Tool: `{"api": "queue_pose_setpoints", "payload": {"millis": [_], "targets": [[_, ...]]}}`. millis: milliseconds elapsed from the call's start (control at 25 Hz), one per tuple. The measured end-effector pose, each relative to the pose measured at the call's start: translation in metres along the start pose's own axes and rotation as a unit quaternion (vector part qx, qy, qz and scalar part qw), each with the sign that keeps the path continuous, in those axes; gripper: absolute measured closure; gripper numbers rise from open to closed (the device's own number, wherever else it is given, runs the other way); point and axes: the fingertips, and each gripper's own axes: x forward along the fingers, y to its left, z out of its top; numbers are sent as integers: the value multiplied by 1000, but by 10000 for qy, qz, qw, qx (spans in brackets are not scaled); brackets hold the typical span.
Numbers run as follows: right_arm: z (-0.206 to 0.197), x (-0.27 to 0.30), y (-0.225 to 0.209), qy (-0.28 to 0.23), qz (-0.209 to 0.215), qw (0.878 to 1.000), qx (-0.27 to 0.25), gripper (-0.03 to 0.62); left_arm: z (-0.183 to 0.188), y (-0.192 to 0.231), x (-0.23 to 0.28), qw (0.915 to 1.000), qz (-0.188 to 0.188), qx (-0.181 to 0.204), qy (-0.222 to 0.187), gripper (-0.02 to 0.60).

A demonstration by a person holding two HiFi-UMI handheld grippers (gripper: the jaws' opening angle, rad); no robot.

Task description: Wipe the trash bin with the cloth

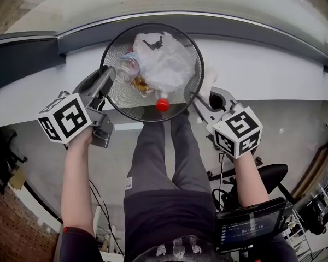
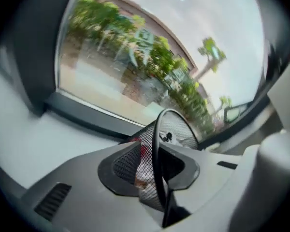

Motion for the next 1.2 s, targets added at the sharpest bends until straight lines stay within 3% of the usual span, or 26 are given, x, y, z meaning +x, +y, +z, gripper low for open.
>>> {"api": "queue_pose_setpoints", "payload": {"millis": [40, 80, 200, 280, 520, 680, 800, 920, 1000, 1040, 1120, 1200], "targets": [[-10, 2, 12, 34, 142, 9997, 195, 531, 0, 2, -2, 9986, -138, -500, -113, 503], [-19, 4, 26, 62, 313, 9988, 361, 531, 0, 6, -5, 9972, -145, -712, -198, 499], [-33, 10, 68, 123, 840, 9950, 518, 531, -5, 10, -15, 9975, 166, -601, -330, 500], [-31, 11, 85, 44, 1077, 9923, 612, 531, -14, 8, -19, 9963, 275, -725, -363, 500], [-14, 5, 58, -129, 809, 9940, 721, 531, -42, -1, -28, 9984, 312, -448, -122, 455], [6, -8, 5, -335, 40, 9963, 797, 531, -37, 1, -29, 9996, 278, -33, -35, 351], [28, -13, -24, -653, -211, 9936, 895, 531, 3, 5, -28, 9953, 409, 869, -137, 272], [34, -7, -30, -530, -337, 9962, 602, 531, 6, 1, 3, 9803, 276, 1873, 555, 270], [30, 1, -21, -344, -331, 9981, 389, 531, -3, 1, 17, 9701, 357, 2239, 862, 296], [27, 6, -13, -268, -246, 9987, 354, 531, -4, 4, 17, 9689, 506, 2271, 837, 329], [14, 11, 5, -134, 77, 9985, 525, 531, 0, 14, 12, 9799, 747, 1749, 599, 431], [0, 12, 22, -87, 523, 9936, 997, 531, 2, 19, 7, 9953, 600, 681, 328, 462]]}}
